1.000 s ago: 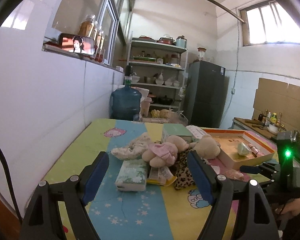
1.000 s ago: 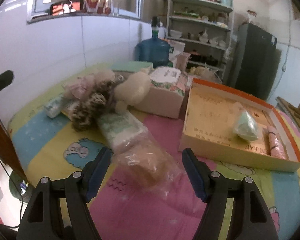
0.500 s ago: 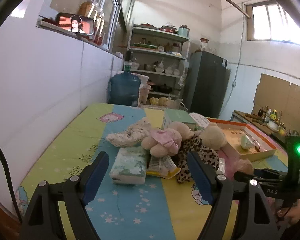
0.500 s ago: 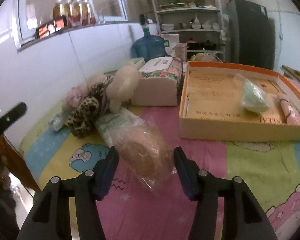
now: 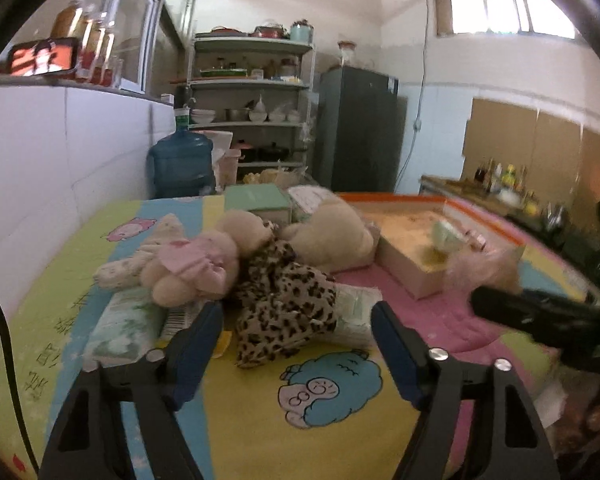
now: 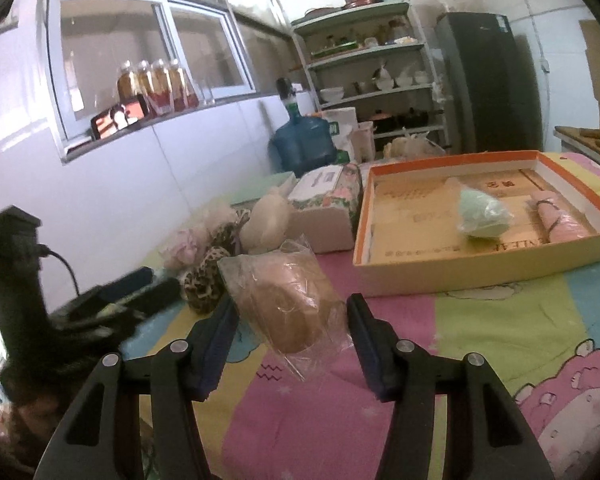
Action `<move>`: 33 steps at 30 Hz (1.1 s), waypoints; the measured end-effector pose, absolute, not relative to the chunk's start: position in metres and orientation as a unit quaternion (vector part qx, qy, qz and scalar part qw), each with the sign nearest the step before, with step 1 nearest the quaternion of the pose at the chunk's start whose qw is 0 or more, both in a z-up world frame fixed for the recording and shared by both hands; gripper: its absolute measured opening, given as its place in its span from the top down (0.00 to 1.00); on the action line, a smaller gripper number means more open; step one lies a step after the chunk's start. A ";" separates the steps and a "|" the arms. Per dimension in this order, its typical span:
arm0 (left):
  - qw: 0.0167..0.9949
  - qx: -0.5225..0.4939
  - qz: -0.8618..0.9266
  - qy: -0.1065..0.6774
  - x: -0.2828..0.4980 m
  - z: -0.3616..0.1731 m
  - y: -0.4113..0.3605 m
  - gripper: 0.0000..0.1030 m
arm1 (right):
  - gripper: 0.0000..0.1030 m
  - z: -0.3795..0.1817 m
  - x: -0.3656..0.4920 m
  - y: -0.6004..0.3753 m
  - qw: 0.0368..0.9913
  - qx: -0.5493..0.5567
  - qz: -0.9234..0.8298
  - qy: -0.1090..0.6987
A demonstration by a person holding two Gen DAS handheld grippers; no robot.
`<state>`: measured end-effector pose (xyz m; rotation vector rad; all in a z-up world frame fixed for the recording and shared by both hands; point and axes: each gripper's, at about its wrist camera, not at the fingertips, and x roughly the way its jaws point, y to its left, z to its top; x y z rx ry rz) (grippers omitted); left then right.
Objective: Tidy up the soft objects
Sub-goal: 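Grasp the leopard-print scrunchie with the left tool while the right tool holds the bun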
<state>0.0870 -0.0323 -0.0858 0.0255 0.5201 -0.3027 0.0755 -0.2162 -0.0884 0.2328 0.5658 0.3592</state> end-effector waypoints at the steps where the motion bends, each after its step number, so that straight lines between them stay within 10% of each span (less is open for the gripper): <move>1: 0.954 0.018 -0.142 0.264 0.091 -0.089 -0.036 0.37 | 0.44 -0.088 0.074 -0.218 0.938 0.117 0.175 0.276; 10: 0.950 0.000 -0.125 0.287 0.104 -0.099 -0.034 0.89 | 0.44 -0.092 0.075 -0.223 0.934 0.124 0.182 0.280; 33: 0.974 -0.007 -0.160 0.161 0.053 -0.007 -0.037 0.91 | 0.44 -0.062 0.051 -0.236 0.947 0.132 0.185 0.229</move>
